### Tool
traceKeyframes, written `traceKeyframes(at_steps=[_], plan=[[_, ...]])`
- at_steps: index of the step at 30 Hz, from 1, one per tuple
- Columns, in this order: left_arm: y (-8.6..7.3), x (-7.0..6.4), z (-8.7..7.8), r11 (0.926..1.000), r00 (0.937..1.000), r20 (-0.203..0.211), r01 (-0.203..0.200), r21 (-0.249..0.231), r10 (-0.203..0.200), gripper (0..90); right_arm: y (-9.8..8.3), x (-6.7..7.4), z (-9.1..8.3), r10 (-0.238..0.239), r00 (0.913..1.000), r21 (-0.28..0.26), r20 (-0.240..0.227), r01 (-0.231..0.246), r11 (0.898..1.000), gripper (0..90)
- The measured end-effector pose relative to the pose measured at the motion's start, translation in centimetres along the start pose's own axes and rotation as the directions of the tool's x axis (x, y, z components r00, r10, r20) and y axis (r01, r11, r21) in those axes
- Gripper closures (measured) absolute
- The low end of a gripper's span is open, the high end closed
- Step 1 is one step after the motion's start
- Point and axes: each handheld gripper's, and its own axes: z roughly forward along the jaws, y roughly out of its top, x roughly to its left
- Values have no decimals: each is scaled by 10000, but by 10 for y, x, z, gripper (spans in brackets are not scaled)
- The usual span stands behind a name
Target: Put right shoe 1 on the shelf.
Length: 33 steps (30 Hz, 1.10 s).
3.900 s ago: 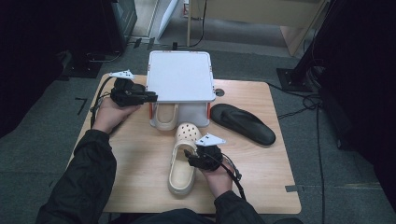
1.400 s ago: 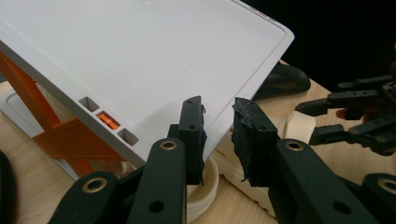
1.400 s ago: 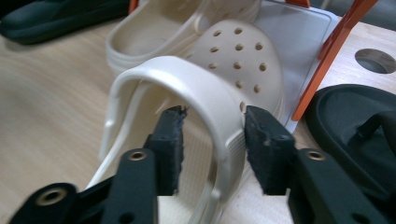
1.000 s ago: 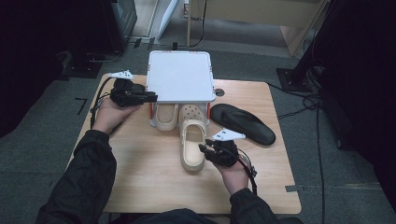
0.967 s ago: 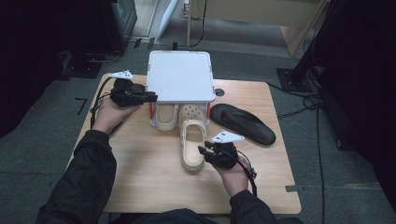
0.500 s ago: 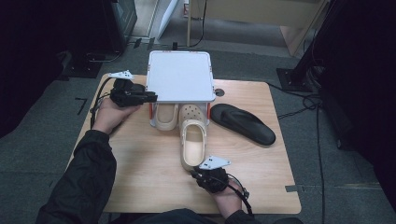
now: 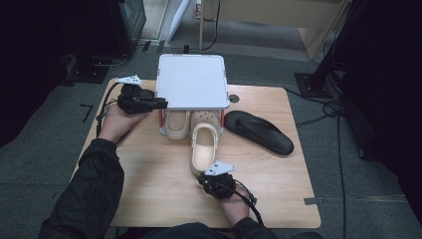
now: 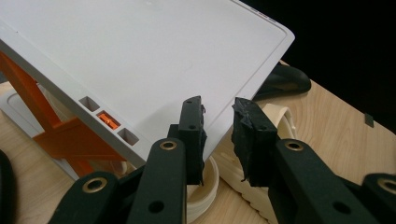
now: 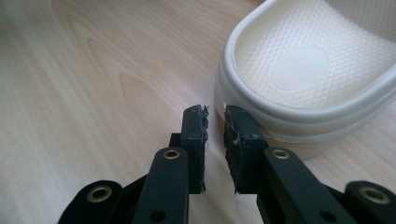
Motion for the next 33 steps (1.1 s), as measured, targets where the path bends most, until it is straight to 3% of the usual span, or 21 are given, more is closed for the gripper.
traceKeyframes(at_steps=[11, 20, 27, 33], plan=[[0, 0, 0, 10000, 10000, 4, -5, -13, 5, 738, 19, -8, 8, -339, 9987, -392, 389, 354, 9986, 781], [0, 0, 0, 10000, 10000, 10, 4, -11, -4, 738, 25, -17, 14, -309, 9975, -557, 629, 344, 9979, 779], [0, 0, 0, 10000, 10000, 11, 2, -13, -2, 739, 39, -26, 17, -173, 9966, -1099, 810, 262, 9936, 772], [0, 0, 0, 10000, 10000, 9, -6, -15, 6, 738, 52, -40, 23, -49, 9950, -984, 997, 148, 9950, 763]])
